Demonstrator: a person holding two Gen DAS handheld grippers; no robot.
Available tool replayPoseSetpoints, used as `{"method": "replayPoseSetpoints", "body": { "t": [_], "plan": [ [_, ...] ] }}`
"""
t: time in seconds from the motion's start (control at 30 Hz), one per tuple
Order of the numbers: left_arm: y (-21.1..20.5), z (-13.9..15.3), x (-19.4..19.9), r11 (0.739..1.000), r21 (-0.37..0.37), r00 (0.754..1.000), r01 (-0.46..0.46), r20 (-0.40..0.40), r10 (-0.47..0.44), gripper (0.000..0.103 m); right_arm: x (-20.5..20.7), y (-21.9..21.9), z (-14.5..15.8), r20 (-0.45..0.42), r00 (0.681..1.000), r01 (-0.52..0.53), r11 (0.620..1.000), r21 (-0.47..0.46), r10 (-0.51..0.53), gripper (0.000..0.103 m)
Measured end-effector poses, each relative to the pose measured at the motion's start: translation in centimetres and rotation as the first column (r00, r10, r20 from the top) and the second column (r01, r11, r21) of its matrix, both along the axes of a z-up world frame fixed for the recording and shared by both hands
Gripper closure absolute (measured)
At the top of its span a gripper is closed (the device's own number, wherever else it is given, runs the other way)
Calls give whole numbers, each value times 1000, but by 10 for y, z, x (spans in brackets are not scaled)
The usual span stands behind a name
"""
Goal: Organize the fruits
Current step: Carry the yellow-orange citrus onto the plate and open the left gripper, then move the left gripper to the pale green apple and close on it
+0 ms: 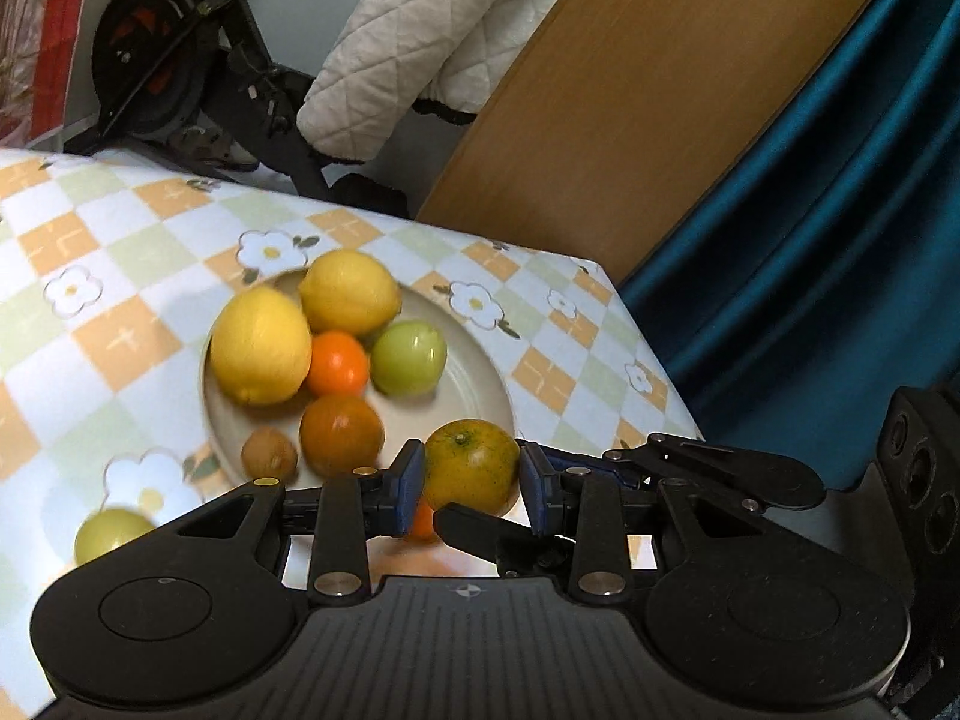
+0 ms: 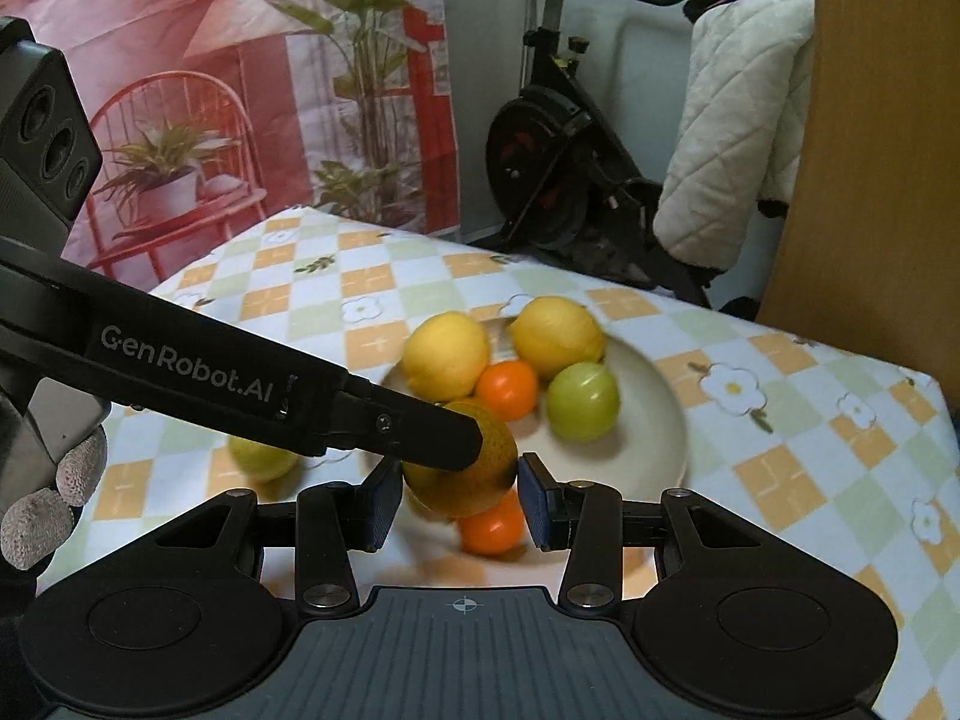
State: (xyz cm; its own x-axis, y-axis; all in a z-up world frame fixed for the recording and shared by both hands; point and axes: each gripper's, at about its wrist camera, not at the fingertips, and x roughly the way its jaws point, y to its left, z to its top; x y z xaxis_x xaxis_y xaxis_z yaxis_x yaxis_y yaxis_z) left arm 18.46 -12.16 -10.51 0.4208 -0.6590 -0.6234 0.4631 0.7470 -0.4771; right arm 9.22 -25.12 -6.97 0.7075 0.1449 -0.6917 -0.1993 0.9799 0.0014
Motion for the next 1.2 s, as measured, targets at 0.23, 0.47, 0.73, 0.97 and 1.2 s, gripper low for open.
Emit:
{"method": "replayPoseSetpoints", "body": {
  "t": [0.23, 0.47, 0.73, 0.97, 1.2],
  "plan": [
    [-21, -8, 26, 1000, 31, 1000, -4, 4, 4, 67, 25, -17, -7, -8, 1000, 19, 1000, 2, -19, 64],
    [-32, -16, 39, 996, 86, 1000, 12, 10, -13, 67, 42, -28, -21, -28, 999, 41, 999, 15, -40, 64],
    [-36, -23, 45, 990, 139, 1000, 16, 8, -18, 67, 51, -32, -35, -52, 997, 53, 998, 42, -51, 64],
    [-39, -25, 47, 985, 173, 1000, 12, 18, -15, 67, 58, -33, -43, -74, 995, 72, 996, 60, -68, 64],
    [-38, -26, 48, 982, 189, 1000, 1, 22, -5, 67, 63, -30, -48, -88, 993, 88, 994, 67, -82, 64]
  ]
}}
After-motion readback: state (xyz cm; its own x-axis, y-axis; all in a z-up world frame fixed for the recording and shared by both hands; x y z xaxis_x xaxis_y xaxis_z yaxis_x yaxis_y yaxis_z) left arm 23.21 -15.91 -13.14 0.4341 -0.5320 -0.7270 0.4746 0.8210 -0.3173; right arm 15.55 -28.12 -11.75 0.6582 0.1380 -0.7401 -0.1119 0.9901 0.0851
